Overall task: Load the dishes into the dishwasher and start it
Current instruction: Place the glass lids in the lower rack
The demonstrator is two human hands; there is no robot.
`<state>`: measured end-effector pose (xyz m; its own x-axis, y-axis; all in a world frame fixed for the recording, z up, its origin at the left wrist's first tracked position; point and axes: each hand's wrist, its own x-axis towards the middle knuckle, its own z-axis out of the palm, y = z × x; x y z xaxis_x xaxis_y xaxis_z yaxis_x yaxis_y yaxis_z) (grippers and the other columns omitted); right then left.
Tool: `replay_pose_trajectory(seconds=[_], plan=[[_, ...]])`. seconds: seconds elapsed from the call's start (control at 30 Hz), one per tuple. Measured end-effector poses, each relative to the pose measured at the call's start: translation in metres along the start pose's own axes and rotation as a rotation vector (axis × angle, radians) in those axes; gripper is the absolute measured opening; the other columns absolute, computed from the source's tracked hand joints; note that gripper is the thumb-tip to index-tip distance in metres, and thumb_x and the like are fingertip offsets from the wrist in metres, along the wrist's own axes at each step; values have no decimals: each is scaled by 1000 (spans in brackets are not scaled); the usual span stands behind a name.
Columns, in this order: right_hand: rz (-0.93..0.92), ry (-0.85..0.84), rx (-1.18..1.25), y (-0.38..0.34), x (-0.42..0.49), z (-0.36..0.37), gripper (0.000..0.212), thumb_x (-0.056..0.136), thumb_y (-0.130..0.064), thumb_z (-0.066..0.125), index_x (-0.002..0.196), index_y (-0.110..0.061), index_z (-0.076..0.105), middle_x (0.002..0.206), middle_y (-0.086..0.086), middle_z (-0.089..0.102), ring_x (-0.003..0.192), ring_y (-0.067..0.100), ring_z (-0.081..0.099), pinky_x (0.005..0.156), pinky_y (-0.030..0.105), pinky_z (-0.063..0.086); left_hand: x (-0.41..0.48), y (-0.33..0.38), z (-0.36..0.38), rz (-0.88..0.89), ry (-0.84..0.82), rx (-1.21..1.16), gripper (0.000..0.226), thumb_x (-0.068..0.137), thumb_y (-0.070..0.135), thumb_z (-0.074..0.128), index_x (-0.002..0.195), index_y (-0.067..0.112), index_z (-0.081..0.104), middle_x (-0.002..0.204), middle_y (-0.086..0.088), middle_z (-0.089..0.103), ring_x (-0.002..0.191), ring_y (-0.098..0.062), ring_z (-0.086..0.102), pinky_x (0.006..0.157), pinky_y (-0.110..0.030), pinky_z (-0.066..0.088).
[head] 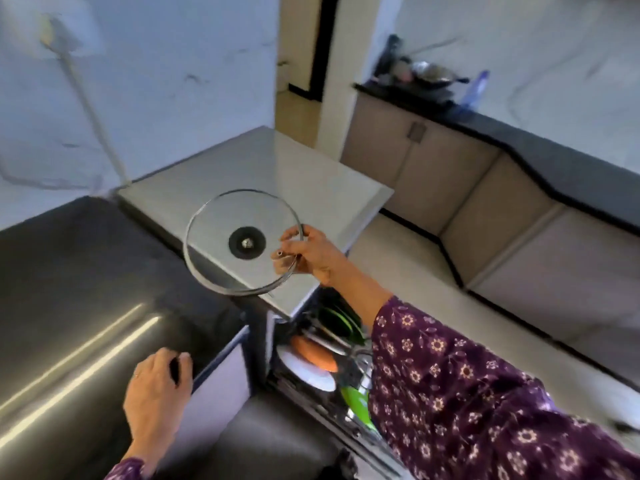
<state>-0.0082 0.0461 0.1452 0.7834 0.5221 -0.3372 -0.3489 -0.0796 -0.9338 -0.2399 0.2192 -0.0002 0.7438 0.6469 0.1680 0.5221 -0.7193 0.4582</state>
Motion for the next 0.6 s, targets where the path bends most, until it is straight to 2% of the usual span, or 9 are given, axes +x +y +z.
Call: replay_pose_trajectory(seconds=[0.07,0.13,0.2,0.3,0.37,0.47,0.6], plan=[[-15,116,38,-8,-13,-58,19,86,5,57,86,-13,51,74,17,65,53,23,63,59,40,58,14,37,14,83,-46,-91,17,84,13,67,76,14,53,75,-9,57,79,-35,54,71,-45,45],[-27,273,15,-10,-27,-113,21,85,4,58,87,-15,50,78,13,63,57,20,62,58,36,56,30,81,28,202,-108,-194,12,85,13,66,82,15,54,81,-6,58,85,-31,52,76,-43,43],[-25,432,-66,-4,-42,-162,25,82,2,61,96,-15,51,85,7,63,63,16,62,56,32,56,47,123,42,293,-146,-267,10,84,12,66,89,11,57,87,-6,59,90,-30,51,81,-40,42],[9,588,-147,14,-61,-237,35,79,1,64,106,-17,52,95,5,62,71,17,63,55,31,56,74,181,70,469,-177,-312,14,86,15,63,97,9,57,94,-9,61,93,-31,51,84,-41,41],[53,646,-225,29,-71,-277,31,79,0,64,101,-18,54,94,6,62,72,18,63,56,31,55,89,212,84,555,-191,-303,17,86,17,59,100,8,56,97,-10,60,94,-32,50,84,-42,41],[124,711,-375,54,-78,-329,24,79,0,61,93,-17,54,83,6,58,64,17,60,51,27,50,112,255,109,622,-218,-252,22,84,10,64,104,4,55,100,-14,60,96,-35,51,84,-44,41],[197,791,-550,91,-65,-374,22,82,3,53,95,-14,56,80,9,63,54,16,59,48,25,51,142,294,141,645,-270,-186,29,85,12,64,109,0,53,106,-19,58,102,-38,50,82,-47,44]])
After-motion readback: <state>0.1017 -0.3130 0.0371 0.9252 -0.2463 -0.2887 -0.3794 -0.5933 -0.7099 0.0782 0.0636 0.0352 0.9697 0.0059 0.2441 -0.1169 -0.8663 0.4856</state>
